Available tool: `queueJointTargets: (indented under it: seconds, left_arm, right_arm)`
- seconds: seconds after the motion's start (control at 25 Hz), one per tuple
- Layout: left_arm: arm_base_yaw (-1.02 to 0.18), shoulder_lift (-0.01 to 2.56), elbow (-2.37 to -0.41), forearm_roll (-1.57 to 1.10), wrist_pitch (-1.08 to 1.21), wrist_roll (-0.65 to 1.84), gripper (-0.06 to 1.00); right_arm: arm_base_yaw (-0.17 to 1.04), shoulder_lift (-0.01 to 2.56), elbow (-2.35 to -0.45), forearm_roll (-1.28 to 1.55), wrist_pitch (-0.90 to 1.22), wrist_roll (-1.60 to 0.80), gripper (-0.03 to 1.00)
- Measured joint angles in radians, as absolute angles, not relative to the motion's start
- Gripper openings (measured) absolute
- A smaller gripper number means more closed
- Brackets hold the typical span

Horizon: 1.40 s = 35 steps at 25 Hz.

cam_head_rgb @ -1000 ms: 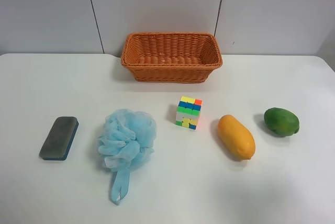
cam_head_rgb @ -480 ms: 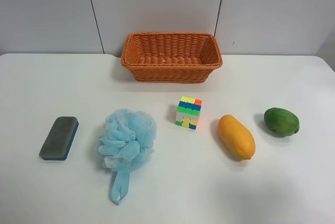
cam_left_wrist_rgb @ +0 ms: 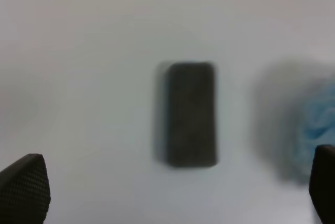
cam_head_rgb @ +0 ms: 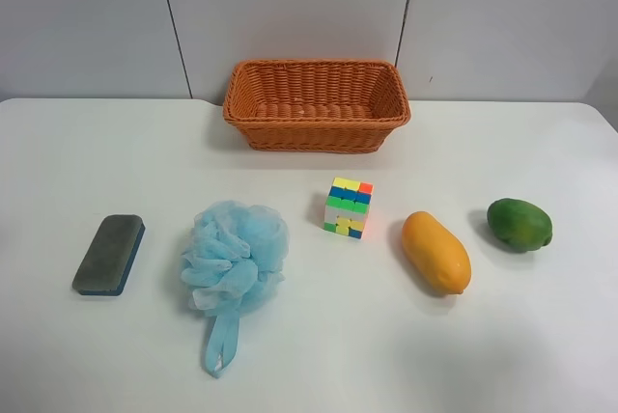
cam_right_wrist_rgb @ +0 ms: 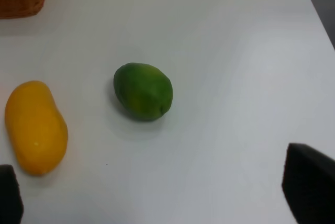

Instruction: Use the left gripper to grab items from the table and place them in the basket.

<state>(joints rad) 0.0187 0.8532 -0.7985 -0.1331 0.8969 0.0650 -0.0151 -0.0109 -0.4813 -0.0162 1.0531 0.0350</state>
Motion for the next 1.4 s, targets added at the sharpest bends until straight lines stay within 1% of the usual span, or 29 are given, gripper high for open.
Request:
queueJointTargets:
  seconds: [0.16, 0.28, 0.4, 0.56, 0.72, 1.12, 1.28, 1.32, 1.36, 1.4]
  left_arm:
    - [-0.177, 0.984, -0.848, -0.157, 0.821, 0.067, 0.99]
    - [-0.328, 1.089, -0.853, -0.162, 0.804, 0.027, 0.99]
    - [-0.455, 1.186, -0.853, -0.168, 0.784, -0.015, 0.99]
    - [-0.582, 1.299, -0.854, -0.178, 0.692, -0.029, 0.99]
    - [-0.622, 1.422, -0.855, -0.197, 0.618, -0.026, 0.99]
    - [-0.624, 1.698, -0.856, -0.252, 0.434, 0.074, 0.99]
    - [-0.624, 1.762, -0.856, -0.267, 0.391, 0.081, 0.99]
    - [-0.624, 1.766, -0.856, -0.270, 0.388, 0.081, 0.99]
    - [-0.624, 1.769, -0.856, -0.271, 0.388, 0.081, 0.95]
    - [-0.624, 1.770, -0.856, -0.274, 0.385, 0.081, 0.89]
  right_arm:
    - [-0.015, -0.011, -0.481, -0.016, 1.053, 0.035, 0.99]
    - [-0.015, -0.011, -0.481, -0.016, 1.053, 0.035, 0.99]
    - [-0.015, -0.011, -0.481, -0.016, 1.053, 0.035, 0.99]
    - [-0.015, -0.011, -0.481, -0.016, 1.053, 0.035, 0.99]
    - [-0.015, -0.011, -0.481, -0.016, 1.053, 0.035, 0.99]
    - [-0.015, -0.011, -0.481, -0.016, 1.053, 0.035, 0.99]
    - [-0.015, -0.011, -0.481, -0.016, 1.053, 0.035, 0.99]
    - [-0.015, -0.011, -0.481, -0.016, 1.053, 0.035, 0.99]
    - [-0.015, -0.011, -0.481, -0.016, 1.053, 0.035, 0.99]
    - [-0.015, -0.011, -0.481, -0.016, 1.053, 0.035, 0.99]
